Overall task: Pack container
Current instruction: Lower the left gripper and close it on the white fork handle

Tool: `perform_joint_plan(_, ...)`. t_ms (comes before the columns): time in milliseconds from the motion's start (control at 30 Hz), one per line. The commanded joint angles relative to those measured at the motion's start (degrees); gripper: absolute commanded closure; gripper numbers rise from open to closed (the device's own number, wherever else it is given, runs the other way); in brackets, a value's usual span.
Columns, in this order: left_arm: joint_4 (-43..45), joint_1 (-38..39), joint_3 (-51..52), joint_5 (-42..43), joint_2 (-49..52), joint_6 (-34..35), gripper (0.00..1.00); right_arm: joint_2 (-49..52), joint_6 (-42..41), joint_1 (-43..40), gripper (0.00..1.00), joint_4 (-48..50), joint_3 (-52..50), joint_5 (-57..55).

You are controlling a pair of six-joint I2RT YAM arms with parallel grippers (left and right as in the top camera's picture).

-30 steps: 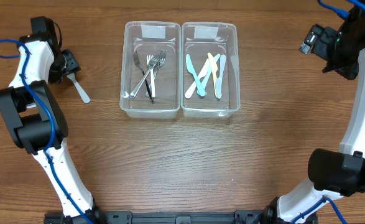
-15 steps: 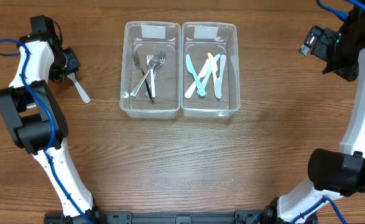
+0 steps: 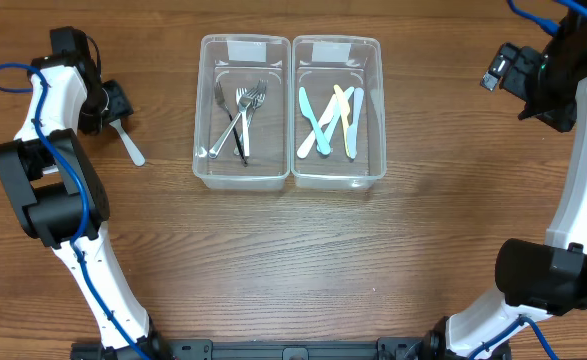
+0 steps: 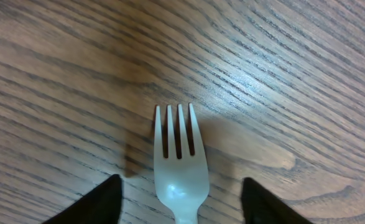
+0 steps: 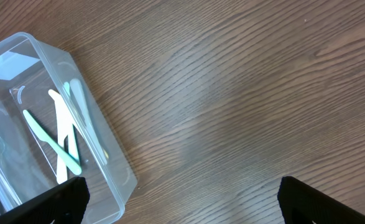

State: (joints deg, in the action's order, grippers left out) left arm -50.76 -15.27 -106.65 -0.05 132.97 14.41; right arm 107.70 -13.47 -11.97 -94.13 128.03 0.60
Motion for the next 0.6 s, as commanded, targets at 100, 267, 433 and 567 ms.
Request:
perform_joint_plan(100,-0.9,-0.1,-1.4,-3.4,0.8,1.5,0.52,0.1,-0.2,-0.1,0.0,0.1,0.2,-0.5)
perform_joint_plan(267,-0.9,-0.1,-1.4,-3.5,0.9,1.5,0.53,0.1,-0.2,-0.1,0.0,-0.1,0.2,-0.5)
perform_joint_plan(433,-0.8,-0.1,-1.4,-2.8,1.7,1.4,0.53,0.1,-0.2,-0.1,0.0,-0.4,0.2,-0.5)
perform_joint_plan(567,-0.5,0.6,-1.4,-2.5,2.3,0.9,0.46,0.1,-0.2,-0.1,0.0,-0.4,0.2,-0.5)
